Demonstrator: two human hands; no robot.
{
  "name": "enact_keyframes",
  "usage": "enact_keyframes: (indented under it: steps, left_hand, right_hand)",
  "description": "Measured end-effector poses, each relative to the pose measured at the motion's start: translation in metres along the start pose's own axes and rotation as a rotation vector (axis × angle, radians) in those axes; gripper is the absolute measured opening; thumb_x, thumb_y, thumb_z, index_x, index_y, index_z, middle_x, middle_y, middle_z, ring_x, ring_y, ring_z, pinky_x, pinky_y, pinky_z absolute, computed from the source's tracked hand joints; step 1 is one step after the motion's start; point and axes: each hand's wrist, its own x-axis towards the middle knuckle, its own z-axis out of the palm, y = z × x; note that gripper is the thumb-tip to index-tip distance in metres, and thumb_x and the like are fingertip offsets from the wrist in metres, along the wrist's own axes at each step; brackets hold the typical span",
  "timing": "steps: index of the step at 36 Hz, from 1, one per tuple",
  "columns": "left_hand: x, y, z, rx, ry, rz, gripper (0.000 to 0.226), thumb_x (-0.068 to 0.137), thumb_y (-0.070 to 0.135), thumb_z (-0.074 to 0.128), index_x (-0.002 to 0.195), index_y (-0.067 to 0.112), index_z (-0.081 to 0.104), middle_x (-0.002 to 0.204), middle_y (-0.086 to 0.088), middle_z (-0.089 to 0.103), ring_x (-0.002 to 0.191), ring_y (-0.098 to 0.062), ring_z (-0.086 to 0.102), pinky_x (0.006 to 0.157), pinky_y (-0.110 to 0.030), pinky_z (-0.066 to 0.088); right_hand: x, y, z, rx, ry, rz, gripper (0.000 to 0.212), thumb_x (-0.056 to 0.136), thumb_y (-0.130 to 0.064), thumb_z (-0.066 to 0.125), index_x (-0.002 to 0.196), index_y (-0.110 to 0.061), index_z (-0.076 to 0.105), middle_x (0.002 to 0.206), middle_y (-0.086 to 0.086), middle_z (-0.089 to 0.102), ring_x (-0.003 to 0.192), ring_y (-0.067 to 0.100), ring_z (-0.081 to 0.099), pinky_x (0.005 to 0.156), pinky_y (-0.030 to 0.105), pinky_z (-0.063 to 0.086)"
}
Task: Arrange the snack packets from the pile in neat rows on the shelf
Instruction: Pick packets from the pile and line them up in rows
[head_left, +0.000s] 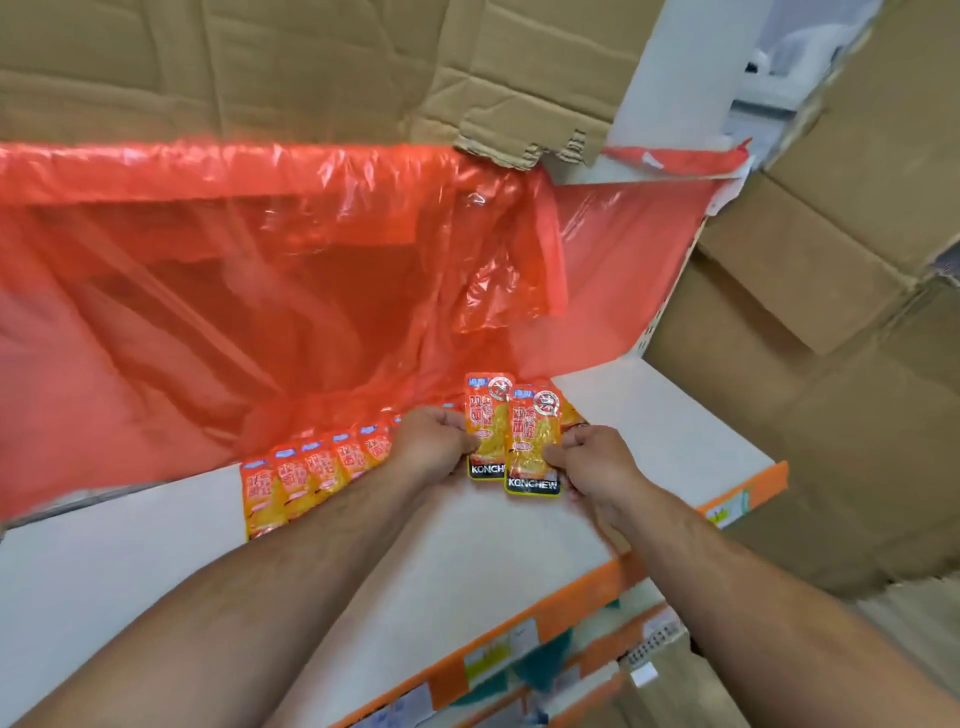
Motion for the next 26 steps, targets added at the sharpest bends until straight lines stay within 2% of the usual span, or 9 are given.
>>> enact_keyframes:
  steps: [1, 4, 6, 10, 13, 16, 19, 22, 26]
  left_hand:
    - [0.005, 0.001, 0.004, -0.012, 0.003, -0.007, 0.035, 0.077, -0.008, 0.072, 0.054, 0.014, 0.058, 0.045, -0.001, 0.051, 0.045, -0.018, 0.048, 0.054, -0.028, 0.040]
    - [0.017, 0.005, 0.018, -0.014, 0.027, -0.013, 0.031, 0.077, -0.008, 0.073, 0.063, 0.013, 0.055, 0.049, -0.001, 0.051, 0.042, -0.015, 0.048, 0.048, -0.022, 0.040]
    - [0.026, 0.008, 0.029, -0.014, 0.044, -0.006, 0.028, 0.075, -0.007, 0.074, 0.066, 0.013, 0.057, 0.055, -0.003, 0.054, 0.048, -0.017, 0.051, 0.053, -0.026, 0.043]
    - [0.045, 0.012, 0.056, 0.039, 0.115, -0.024, 0.029, 0.072, -0.004, 0.077, 0.065, 0.015, 0.056, 0.059, -0.004, 0.057, 0.057, -0.020, 0.056, 0.060, -0.034, 0.049]
    - [0.059, 0.018, 0.081, 0.099, 0.178, -0.030, 0.027, 0.070, 0.000, 0.078, 0.067, 0.016, 0.057, 0.057, -0.003, 0.060, 0.056, -0.021, 0.062, 0.063, -0.039, 0.057]
    - [0.069, 0.022, 0.111, 0.187, 0.241, -0.057, 0.025, 0.068, 0.004, 0.078, 0.066, 0.016, 0.056, 0.056, -0.004, 0.063, 0.055, -0.021, 0.064, 0.063, -0.036, 0.057]
    - [0.075, 0.031, 0.142, 0.256, 0.302, -0.054, 0.021, 0.067, 0.009, 0.079, 0.071, 0.015, 0.059, 0.068, -0.006, 0.068, 0.068, -0.023, 0.068, 0.062, -0.031, 0.052]
    - [0.081, 0.041, 0.168, 0.345, 0.389, -0.036, 0.017, 0.071, 0.010, 0.078, 0.085, 0.011, 0.069, 0.083, -0.005, 0.071, 0.080, -0.022, 0.068, 0.064, -0.025, 0.048]
    - [0.087, 0.046, 0.192, 0.438, 0.495, -0.043, 0.012, 0.076, 0.007, 0.066, 0.088, 0.007, 0.069, 0.093, -0.014, 0.073, 0.089, -0.031, 0.069, 0.077, -0.036, 0.055]
  right_hand:
    - [0.007, 0.000, -0.001, -0.003, -0.001, 0.004, 0.030, 0.086, -0.010, 0.071, 0.065, -0.012, 0.050, 0.058, 0.012, 0.049, 0.038, 0.019, 0.044, 0.043, 0.029, 0.041]
    - [0.028, 0.001, -0.006, -0.005, -0.009, 0.014, 0.020, 0.084, -0.012, 0.073, 0.075, -0.011, 0.055, 0.056, 0.008, 0.053, 0.039, 0.018, 0.048, 0.045, 0.029, 0.044]
    - [0.044, 0.003, -0.012, -0.007, -0.024, 0.018, 0.017, 0.085, -0.012, 0.073, 0.079, -0.010, 0.057, 0.056, 0.007, 0.054, 0.042, 0.019, 0.049, 0.045, 0.029, 0.044]
    - [0.076, 0.010, -0.029, -0.031, -0.058, 0.015, 0.015, 0.086, -0.011, 0.070, 0.075, -0.009, 0.060, 0.052, 0.006, 0.054, 0.037, 0.017, 0.046, 0.042, 0.024, 0.039]
    - [0.105, 0.014, -0.046, -0.036, -0.084, 0.006, 0.014, 0.086, -0.011, 0.069, 0.075, -0.008, 0.061, 0.047, 0.005, 0.053, 0.035, 0.017, 0.043, 0.043, 0.025, 0.035]
    - [0.130, 0.021, -0.068, -0.064, -0.149, 0.004, 0.013, 0.086, -0.010, 0.068, 0.077, -0.006, 0.059, 0.045, 0.005, 0.050, 0.031, 0.017, 0.040, 0.042, 0.025, 0.031]
    - [0.153, 0.026, -0.092, -0.095, -0.234, -0.003, 0.018, 0.086, -0.008, 0.067, 0.072, -0.007, 0.055, 0.045, 0.008, 0.047, 0.030, 0.017, 0.039, 0.042, 0.024, 0.028]
    - [0.178, 0.031, -0.111, -0.123, -0.273, -0.019, 0.016, 0.085, -0.009, 0.068, 0.074, -0.007, 0.056, 0.049, 0.010, 0.047, 0.033, 0.017, 0.039, 0.042, 0.024, 0.028]
    - [0.199, 0.038, -0.124, -0.168, -0.345, -0.028, 0.013, 0.084, -0.011, 0.069, 0.077, -0.007, 0.058, 0.051, 0.011, 0.049, 0.039, 0.019, 0.041, 0.044, 0.024, 0.032]
